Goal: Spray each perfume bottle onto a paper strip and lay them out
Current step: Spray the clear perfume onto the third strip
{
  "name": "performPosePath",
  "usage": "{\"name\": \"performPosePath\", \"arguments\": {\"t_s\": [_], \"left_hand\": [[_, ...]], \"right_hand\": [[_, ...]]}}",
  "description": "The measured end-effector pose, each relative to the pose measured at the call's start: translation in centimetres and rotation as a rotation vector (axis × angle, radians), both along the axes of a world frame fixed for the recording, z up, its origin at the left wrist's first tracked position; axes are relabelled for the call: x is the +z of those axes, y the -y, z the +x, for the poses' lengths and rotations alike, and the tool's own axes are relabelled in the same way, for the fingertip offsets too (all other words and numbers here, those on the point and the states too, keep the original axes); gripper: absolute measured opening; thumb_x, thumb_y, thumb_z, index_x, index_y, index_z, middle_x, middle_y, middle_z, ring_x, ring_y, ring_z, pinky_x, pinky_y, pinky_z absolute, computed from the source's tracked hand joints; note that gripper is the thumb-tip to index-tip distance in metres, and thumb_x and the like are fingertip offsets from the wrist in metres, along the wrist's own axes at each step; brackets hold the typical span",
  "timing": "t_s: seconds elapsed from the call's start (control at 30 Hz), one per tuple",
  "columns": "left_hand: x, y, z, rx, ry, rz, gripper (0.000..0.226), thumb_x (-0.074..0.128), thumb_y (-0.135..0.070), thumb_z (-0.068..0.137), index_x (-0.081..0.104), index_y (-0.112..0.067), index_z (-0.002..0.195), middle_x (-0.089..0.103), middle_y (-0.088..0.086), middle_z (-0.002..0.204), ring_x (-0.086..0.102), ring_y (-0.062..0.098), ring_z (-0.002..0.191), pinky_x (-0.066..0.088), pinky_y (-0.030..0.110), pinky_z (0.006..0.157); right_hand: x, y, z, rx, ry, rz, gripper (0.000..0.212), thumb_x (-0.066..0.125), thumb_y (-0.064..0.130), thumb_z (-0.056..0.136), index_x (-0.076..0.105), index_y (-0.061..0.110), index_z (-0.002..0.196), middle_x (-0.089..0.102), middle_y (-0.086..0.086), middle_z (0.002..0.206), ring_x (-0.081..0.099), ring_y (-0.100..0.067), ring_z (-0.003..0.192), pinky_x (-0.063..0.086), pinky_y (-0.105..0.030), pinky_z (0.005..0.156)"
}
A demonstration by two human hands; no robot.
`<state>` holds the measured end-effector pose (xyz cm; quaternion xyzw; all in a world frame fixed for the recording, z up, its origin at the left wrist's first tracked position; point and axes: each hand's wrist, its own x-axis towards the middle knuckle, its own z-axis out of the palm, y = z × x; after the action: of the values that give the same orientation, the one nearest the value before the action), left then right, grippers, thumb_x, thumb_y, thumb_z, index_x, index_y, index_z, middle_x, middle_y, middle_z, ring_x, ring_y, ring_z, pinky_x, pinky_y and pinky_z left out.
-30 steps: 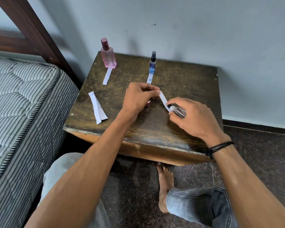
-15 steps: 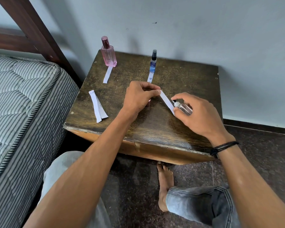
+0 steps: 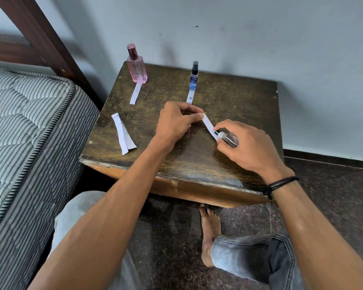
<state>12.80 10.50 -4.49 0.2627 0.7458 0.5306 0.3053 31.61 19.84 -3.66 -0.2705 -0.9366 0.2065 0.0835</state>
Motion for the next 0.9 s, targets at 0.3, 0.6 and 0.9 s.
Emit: {"name": "performPosePath", "arguments": {"t_s": [0.3, 0.6, 0.9], "left_hand": [[0.04, 0.02, -0.02, 0.0, 0.013, 0.006, 0.007, 0.08, -0.014, 0.083, 0.081, -0.015, 0.09, 0.077, 0.01, 0.08, 0.053, 0.014, 0.051, 0.05, 0.029, 0.051], [0.15, -0.07, -0.07, 0.019, 0.046, 0.02, 0.007, 0.079, -0.011, 0.082, 0.08, -0.011, 0.089, 0.076, 0.016, 0.082, 0.05, 0.012, 0.048, 0.048, 0.028, 0.049], [-0.06, -0.1, -0.1, 0.019, 0.036, 0.022, 0.007, 0.08, -0.012, 0.082, 0.08, -0.013, 0.089, 0.075, 0.015, 0.08, 0.051, 0.016, 0.05, 0.048, 0.03, 0.05]], "right_hand": [[0.07, -0.04, -0.13, 0.007, 0.018, -0.019, 0.026, 0.061, 0.038, 0.094, 0.059, 0.038, 0.12, 0.069, 0.012, 0.111, 0.06, -0.02, 0.078, 0.049, -0.035, 0.064], [-0.02, -0.74, 0.36, -0.044, -0.042, -0.128, 0.027, 0.064, 0.034, 0.093, 0.061, 0.042, 0.119, 0.054, 0.028, 0.08, 0.057, -0.015, 0.073, 0.045, -0.034, 0.063], [-0.05, -0.26, 0.15, 0.033, -0.019, -0.094, 0.033, 0.064, 0.039, 0.094, 0.06, 0.042, 0.127, 0.067, 0.019, 0.121, 0.064, -0.013, 0.09, 0.055, -0.037, 0.075]]}}
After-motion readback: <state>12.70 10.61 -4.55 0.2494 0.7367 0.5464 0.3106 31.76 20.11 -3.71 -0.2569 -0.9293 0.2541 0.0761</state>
